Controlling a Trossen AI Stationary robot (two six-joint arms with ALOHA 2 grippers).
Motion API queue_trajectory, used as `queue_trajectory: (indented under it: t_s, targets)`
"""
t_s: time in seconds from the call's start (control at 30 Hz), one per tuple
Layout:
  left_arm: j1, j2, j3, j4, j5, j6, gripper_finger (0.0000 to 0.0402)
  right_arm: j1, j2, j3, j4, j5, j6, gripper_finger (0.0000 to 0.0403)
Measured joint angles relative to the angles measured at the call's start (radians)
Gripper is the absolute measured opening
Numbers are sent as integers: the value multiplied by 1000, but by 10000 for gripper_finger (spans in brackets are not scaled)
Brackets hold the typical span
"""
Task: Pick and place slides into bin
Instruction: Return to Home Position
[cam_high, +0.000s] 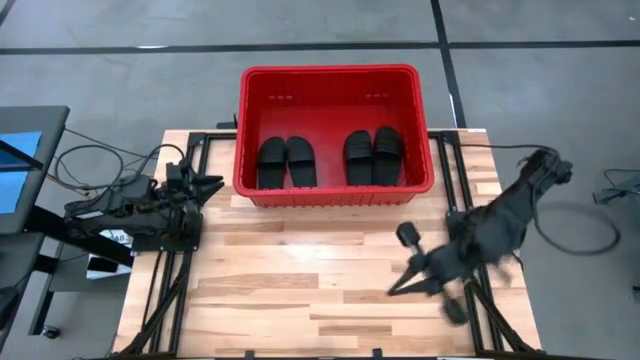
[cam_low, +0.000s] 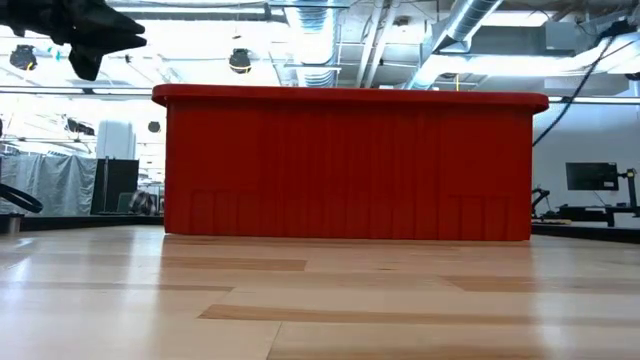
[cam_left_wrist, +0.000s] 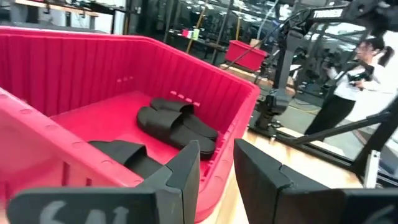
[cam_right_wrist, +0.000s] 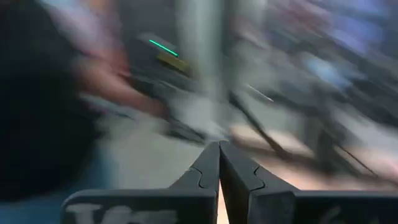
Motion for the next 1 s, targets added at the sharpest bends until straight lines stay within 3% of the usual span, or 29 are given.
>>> queue_trajectory:
  t_s: [0.07, 0.17, 0.4, 0.57, 0.73, 0.87, 1.0]
  targets:
    - [0, 0, 0, -7, -21, 3, 89, -75, -90, -84, 65, -221, -31, 0]
    - [0, 0, 0, -7, -27, 13, 89, -143, -224, -237, 46, -332, 12, 0]
    - [0, 0, 0, -7, 11, 55, 89, -106, -505, -646, 286, -346, -9, 0]
    - [0, 0, 0, -7, 34, 54, 89, -52, -737, -920, 433, -282, -7, 0]
    - [0, 0, 0, -7, -17, 14, 89, -44, -954, -1051, 276, -223, 47, 0]
    - [0, 0, 0, -40, -18, -41, 89, -43, -1079, -1100, 104, -235, 259, 0]
    - [0, 0, 0, -52, 56, -75, 89, -43, -1138, -1153, 111, -245, 215, 0]
